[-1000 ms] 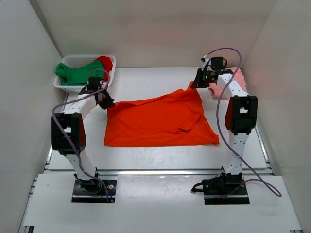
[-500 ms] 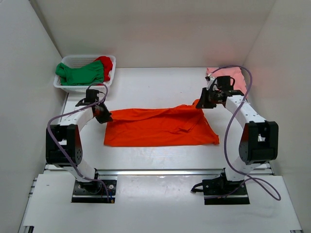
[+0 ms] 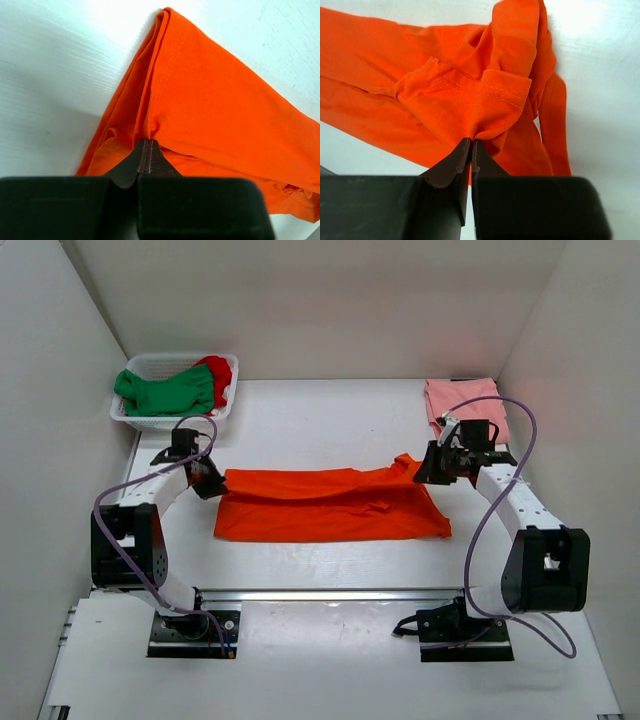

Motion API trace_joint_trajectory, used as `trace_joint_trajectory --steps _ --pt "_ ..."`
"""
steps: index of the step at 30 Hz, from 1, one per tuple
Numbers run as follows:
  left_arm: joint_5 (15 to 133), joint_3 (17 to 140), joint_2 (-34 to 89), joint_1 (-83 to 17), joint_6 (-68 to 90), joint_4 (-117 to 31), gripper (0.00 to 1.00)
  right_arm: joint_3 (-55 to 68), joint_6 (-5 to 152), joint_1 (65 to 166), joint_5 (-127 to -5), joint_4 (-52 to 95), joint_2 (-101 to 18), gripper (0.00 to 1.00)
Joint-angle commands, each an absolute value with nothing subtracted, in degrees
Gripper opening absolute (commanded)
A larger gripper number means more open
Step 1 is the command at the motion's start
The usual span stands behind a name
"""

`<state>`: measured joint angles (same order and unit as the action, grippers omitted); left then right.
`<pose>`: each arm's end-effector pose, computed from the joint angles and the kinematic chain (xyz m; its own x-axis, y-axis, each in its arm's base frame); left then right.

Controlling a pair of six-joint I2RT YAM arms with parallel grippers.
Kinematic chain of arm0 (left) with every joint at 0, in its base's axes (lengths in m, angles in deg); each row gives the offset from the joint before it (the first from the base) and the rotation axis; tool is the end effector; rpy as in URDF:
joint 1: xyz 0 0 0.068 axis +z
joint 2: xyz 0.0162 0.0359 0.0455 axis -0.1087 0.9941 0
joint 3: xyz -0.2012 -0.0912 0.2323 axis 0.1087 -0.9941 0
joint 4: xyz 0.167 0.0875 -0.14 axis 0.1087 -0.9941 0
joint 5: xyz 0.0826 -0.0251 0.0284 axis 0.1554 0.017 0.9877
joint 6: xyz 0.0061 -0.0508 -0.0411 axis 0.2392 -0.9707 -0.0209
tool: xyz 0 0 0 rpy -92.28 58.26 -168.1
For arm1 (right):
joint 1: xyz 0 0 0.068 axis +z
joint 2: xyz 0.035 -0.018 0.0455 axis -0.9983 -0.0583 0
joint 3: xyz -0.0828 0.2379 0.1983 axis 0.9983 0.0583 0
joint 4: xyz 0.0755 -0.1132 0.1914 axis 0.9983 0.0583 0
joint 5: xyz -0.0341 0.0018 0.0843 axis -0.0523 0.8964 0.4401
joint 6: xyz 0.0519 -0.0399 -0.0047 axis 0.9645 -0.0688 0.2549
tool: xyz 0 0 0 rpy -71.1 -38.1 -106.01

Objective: Fold and stack the t-shirts
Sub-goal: Fold the other side of the tshirt into a rectangle

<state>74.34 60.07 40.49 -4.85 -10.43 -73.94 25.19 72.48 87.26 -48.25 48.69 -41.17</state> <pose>0.2796 -0.0003 0.2415 -0.7683 -0.5616 -0.3072 -0.4578 0.8175 -0.3494 0.2660 0.0248 0.2974 -0.8027 0.0822 -0.5907 -0.1976 0.8978 0.3936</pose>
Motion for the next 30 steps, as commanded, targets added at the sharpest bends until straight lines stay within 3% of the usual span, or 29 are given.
trace_joint_trajectory --steps 1,25,26,27,30 --pt "74.1 59.0 38.2 -4.5 -9.4 -74.6 0.0 27.6 72.2 86.7 -48.6 46.9 -38.0 0.0" --pt "75.0 56.4 35.4 -4.7 -9.0 -76.6 0.0 39.1 77.6 92.5 -52.0 46.1 -34.3 0.0" --pt "74.1 56.5 35.4 -4.5 -8.9 -77.0 0.01 39.3 78.1 93.1 -52.8 46.8 -34.4 0.0" --pt "73.3 56.9 34.7 -4.5 -8.7 -77.9 0.09 38.8 77.9 93.7 -53.2 47.5 -34.8 0.02" --pt "74.3 58.1 30.5 -5.1 -9.3 -78.0 0.31 36.9 78.2 95.5 -58.4 51.5 -34.4 0.25"
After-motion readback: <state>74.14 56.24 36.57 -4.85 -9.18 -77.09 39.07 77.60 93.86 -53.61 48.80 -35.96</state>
